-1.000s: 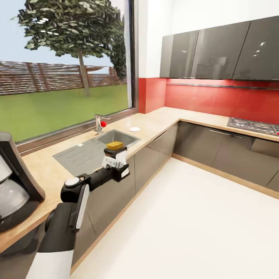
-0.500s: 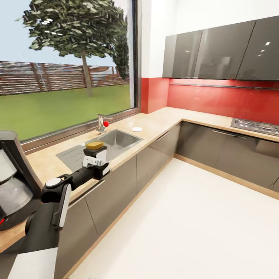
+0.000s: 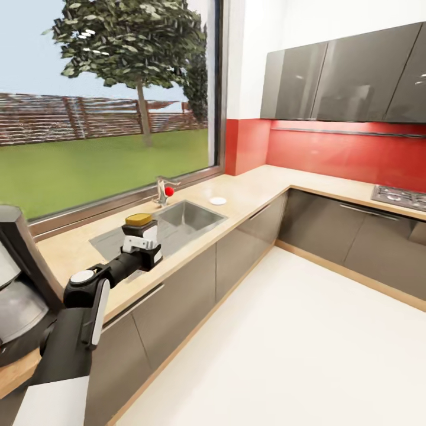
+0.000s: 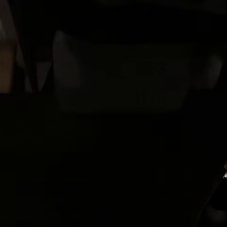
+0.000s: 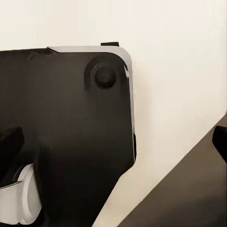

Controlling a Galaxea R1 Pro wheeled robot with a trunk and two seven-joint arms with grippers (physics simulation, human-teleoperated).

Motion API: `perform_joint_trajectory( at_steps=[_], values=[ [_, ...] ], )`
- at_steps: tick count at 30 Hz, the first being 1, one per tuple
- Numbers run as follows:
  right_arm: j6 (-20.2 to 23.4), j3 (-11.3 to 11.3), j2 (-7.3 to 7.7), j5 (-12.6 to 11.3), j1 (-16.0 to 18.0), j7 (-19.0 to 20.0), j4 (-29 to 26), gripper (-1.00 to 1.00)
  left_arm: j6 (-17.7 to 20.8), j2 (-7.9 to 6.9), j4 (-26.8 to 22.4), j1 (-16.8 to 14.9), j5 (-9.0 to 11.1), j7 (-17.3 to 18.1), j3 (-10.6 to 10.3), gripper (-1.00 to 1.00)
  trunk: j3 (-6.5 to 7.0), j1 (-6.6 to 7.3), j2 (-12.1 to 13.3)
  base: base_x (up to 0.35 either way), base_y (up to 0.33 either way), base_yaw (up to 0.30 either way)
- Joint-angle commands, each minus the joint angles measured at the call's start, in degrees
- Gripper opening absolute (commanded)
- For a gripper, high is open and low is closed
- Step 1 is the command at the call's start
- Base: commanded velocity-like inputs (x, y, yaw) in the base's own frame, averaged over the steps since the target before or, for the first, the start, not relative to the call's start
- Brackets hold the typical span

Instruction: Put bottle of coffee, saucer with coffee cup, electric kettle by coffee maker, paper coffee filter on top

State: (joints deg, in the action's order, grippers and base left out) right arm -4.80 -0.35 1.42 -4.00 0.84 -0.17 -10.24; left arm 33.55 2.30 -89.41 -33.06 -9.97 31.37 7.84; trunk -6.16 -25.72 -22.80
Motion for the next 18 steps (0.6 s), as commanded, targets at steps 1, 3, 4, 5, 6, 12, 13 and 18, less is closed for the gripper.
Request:
perform_joint_trajectory(
  at_steps=[1,3,4,5,6,12,13,18],
  values=[
    [-0.21,0.0,0.01,-0.41,0.04,0.0,0.04,1.0,0.11,0.13,-0.07,-0.06,-0.57,0.62,0.16,-1.0,-0.12,-0.07,-0.12,0.323,-0.098,0.001],
    [-0.21,0.0,0.0,-0.4,0.04,0.0,0.04,1.0,0.11,0.19,-0.06,-0.03,-0.57,0.58,0.11,-1.0,-0.12,-0.07,-0.12,0.323,-0.101,0.001],
    [-0.21,0.0,0.0,-0.4,0.04,0.0,0.04,1.0,0.11,0.21,-0.06,-0.01,-0.57,0.56,0.01,-1.0,-0.12,-0.07,-0.12,0.323,-0.104,0.0],
    [-0.21,0.0,0.01,-0.39,0.04,0.0,0.04,1.0,0.11,0.2,-0.06,0.0,-0.57,0.53,-0.38,-1.0,-0.12,-0.07,-0.12,0.323,-0.109,0.0],
    [-0.21,0.0,0.01,-0.39,0.04,0.0,0.04,1.0,0.11,0.19,-0.06,0.0,-0.57,0.52,-0.47,-1.0,-0.12,-0.07,-0.12,0.323,-0.111,0.0],
    [-0.21,0.0,0.04,-0.39,0.04,0.0,0.04,1.0,0.11,0.16,-0.06,0.48,-0.57,0.45,-0.76,-1.0,-0.12,-0.07,-0.12,0.317,-0.122,0.0],
    [-0.21,0.0,0.04,-0.39,0.04,0.0,0.04,1.0,0.11,0.15,-0.06,0.49,-0.57,0.45,-0.77,-1.0,-0.12,-0.07,-0.12,0.301,-0.135,0.0],
    [-0.21,0.0,0.03,-0.39,0.04,0.0,0.04,1.0,0.11,0.16,-0.06,0.56,-0.57,0.28,-0.8,-1.0,-0.12,-0.07,-0.12,0.272,-0.163,0.014]
  ],
)
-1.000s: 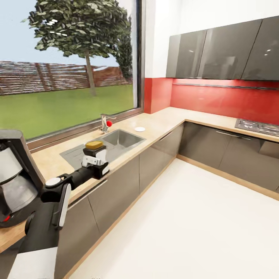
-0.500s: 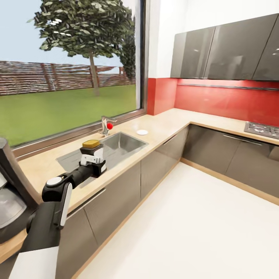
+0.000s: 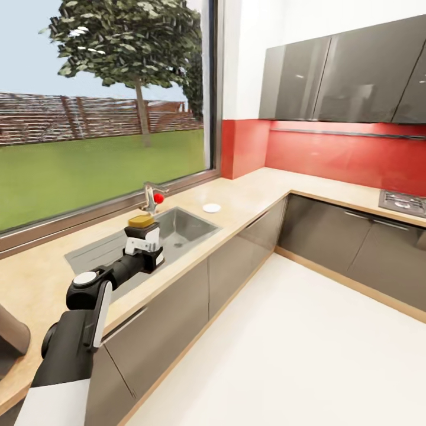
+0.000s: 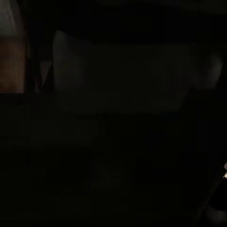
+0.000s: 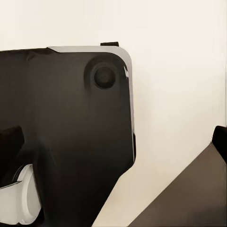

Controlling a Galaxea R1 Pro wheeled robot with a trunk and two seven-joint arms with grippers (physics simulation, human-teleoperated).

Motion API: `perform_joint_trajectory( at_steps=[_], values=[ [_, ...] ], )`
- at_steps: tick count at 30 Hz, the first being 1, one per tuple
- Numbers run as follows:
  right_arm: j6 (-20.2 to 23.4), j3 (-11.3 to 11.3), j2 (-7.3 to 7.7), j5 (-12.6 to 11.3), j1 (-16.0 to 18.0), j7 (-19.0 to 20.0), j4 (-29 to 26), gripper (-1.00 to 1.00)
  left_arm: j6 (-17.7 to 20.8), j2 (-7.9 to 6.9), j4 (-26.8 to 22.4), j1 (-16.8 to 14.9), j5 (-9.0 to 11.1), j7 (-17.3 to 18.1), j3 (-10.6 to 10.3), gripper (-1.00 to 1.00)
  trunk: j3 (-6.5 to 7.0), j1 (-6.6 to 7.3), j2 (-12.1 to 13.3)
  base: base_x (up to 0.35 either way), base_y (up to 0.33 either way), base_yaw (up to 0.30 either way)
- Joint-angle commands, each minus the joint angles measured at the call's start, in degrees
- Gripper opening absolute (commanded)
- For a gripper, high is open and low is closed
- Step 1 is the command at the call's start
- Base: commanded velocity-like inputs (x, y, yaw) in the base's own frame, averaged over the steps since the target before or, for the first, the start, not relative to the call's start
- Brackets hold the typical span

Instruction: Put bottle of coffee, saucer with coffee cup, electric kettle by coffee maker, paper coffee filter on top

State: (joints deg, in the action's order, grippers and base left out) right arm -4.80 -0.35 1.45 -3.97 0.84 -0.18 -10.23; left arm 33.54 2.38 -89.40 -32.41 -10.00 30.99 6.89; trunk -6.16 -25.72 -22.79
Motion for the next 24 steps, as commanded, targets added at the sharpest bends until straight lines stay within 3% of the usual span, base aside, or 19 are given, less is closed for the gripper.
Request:
perform_joint_trajectory(
  at_steps=[1,17,22,24],
  values=[
    [-0.21,0.0,0.01,-0.42,0.04,0.0,0.04,1.0,0.13,0.08,-0.07,-0.06,-0.56,0.63,0.15,-1.0,-0.12,-0.06,-0.12,0.239,-0.19,0.099],
    [-0.19,0.0,0.03,-0.42,0.04,0.0,0.1,1.0,0.0,0.07,-0.07,0.14,-0.63,0.18,0.16,-1.0,-0.12,-0.06,-0.12,0.216,-0.207,0.254],
    [-0.2,0.0,0.01,-0.42,0.04,0.0,0.12,1.0,-0.21,0.24,-0.07,0.17,-0.55,-4.81,-0.11,-1.0,-0.12,-0.06,-0.12,0.119,-0.108,0.277],
    [-0.21,0.0,0.02,-0.42,0.04,0.0,0.13,1.0,-0.22,0.25,-0.07,0.16,-0.54,-5.11,-0.11,-1.0,-0.12,-0.06,-0.12,0.008,-0.006,0.277]
  ],
)
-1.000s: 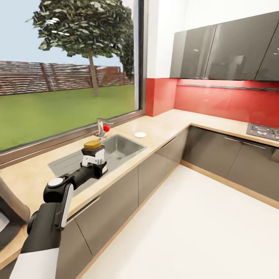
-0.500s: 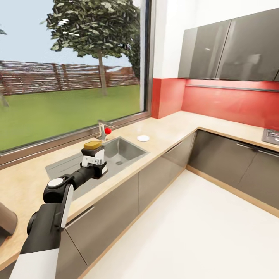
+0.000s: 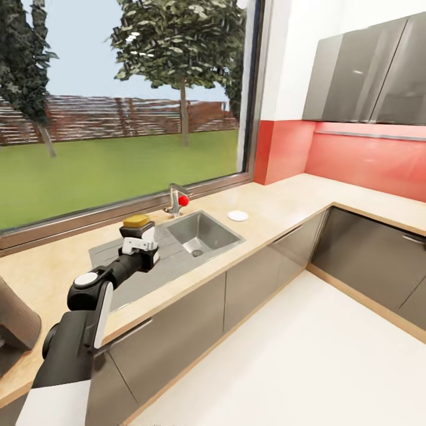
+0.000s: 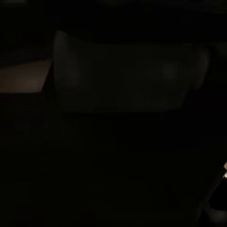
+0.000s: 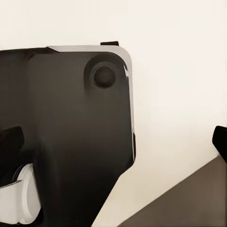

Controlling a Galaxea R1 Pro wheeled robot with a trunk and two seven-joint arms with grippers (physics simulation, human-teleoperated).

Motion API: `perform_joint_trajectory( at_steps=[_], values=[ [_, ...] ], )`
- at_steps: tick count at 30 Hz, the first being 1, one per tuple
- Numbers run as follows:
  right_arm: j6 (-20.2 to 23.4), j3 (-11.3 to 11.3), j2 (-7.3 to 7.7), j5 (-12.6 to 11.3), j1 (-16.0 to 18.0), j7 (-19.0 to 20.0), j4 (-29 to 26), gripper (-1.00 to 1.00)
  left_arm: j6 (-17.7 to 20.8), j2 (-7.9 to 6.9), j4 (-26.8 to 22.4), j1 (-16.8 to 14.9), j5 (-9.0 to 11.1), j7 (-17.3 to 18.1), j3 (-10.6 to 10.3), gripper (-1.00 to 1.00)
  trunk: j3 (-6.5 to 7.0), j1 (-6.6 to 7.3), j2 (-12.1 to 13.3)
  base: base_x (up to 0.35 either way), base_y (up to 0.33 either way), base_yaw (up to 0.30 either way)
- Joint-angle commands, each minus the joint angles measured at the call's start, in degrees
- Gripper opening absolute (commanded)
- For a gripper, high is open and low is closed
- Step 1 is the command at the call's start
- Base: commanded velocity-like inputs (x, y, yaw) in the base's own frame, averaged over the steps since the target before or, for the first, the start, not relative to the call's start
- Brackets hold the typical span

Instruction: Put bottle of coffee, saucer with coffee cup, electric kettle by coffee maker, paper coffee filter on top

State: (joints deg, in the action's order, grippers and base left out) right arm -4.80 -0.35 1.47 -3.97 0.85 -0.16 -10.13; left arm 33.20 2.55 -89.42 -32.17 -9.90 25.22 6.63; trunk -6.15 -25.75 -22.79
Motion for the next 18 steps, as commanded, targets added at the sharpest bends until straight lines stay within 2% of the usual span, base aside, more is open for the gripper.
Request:
perform_joint_trajectory(
  at_steps=[1,6,9,14,18],
  values=[
    [-0.21,0.0,-0.02,-0.42,0.03,-0.01,0.0,1.0,0.11,0.08,-0.05,-0.08,-0.65,0.56,0.14,-1.0,-0.13,-0.04,-0.13,0.004,-0.003,0.277],
    [-0.21,0.0,0.02,-0.42,0.03,-0.01,0.01,1.0,0.11,0.09,-0.05,-0.09,-0.65,0.19,-0.01,-1.0,-0.13,-0.04,-0.13,0.001,-0.001,0.277],
    [-0.21,0.0,0.02,-0.42,0.03,-0.01,0.0,1.0,0.13,0.01,-0.05,-0.09,-0.72,-1.8,-3.0,-1.0,-0.13,-0.04,-0.13,0.088,-0.041,0.257],
    [-0.21,0.06,0.04,-0.35,0.03,-0.08,-0.05,1.0,0.19,-0.21,0.02,-0.09,-0.66,-8.63,-7.28,-1.0,-0.13,-0.04,-0.13,0.213,-0.138,0.069],
    [-0.21,0.13,0.39,-0.26,0.03,-0.03,-0.11,1.0,0.27,-0.48,0.04,-0.09,-0.65,-9.94,-7.37,-1.0,-0.13,-0.04,-0.13,0.258,-0.154,0.006]
  ],
)
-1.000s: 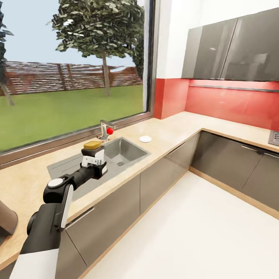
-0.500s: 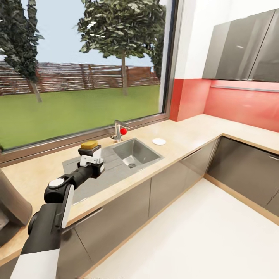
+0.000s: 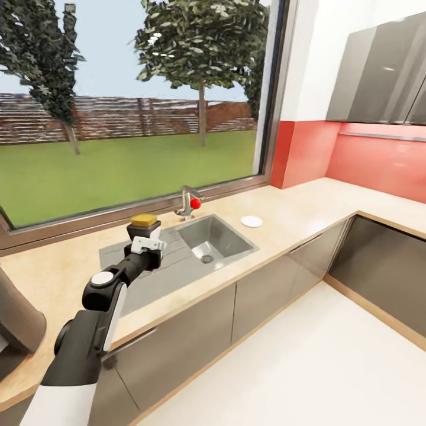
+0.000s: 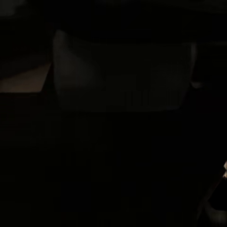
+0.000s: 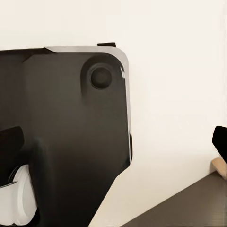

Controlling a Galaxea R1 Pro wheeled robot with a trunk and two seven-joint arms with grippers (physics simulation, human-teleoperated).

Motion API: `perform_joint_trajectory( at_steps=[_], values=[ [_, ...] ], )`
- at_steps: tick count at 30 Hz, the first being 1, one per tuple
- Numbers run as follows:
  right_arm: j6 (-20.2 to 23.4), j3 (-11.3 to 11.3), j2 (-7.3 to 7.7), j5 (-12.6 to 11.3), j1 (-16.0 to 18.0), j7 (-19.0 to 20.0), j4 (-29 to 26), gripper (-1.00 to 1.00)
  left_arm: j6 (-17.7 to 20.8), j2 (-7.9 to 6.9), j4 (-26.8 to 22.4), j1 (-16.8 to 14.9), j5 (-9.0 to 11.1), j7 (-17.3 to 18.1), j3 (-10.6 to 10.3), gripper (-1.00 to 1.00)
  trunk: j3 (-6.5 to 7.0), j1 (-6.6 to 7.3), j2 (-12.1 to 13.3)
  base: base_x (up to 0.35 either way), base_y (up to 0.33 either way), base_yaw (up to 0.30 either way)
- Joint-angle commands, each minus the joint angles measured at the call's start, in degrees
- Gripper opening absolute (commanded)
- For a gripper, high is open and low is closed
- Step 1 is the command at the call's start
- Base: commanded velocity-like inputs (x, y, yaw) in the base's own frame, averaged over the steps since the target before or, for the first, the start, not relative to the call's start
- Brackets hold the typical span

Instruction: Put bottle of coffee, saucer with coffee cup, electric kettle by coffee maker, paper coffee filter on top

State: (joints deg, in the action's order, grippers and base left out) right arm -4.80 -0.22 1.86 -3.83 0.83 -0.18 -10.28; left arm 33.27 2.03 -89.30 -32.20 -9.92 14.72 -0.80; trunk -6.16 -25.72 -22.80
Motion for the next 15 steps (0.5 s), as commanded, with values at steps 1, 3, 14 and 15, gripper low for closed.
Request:
perform_joint_trajectory(
  at_steps=[1,3,14,15],
  values=[
    [-0.21,0.02,0.02,-0.4,0.04,0.0,0.03,1.0,0.21,0.02,-0.08,-0.06,-0.64,0.46,0.1,-1.0,-0.12,-0.06,-0.12,0.283,-0.138,0.001],
    [-0.25,-0.02,0.05,-0.44,0.04,0.0,-0.03,1.0,0.24,0.0,-0.04,-0.06,-0.69,0.37,0.15,-1.0,-0.12,-0.06,-0.12,0.296,-0.114,0.001],
    [-0.17,-0.06,0.07,-0.57,0.04,0.01,-0.18,1.0,0.22,-0.04,0.09,0.0,-0.78,0.2,0.48,-1.0,-0.12,-0.06,-0.12,0.261,-0.023,0.0],
    [-0.19,-0.09,0.07,-0.55,0.04,0.01,-0.18,1.0,0.17,-0.07,0.09,0.03,-0.79,0.12,0.51,-1.0,-0.12,-0.06,-0.12,0.036,0.0,0.0]
  ],
)
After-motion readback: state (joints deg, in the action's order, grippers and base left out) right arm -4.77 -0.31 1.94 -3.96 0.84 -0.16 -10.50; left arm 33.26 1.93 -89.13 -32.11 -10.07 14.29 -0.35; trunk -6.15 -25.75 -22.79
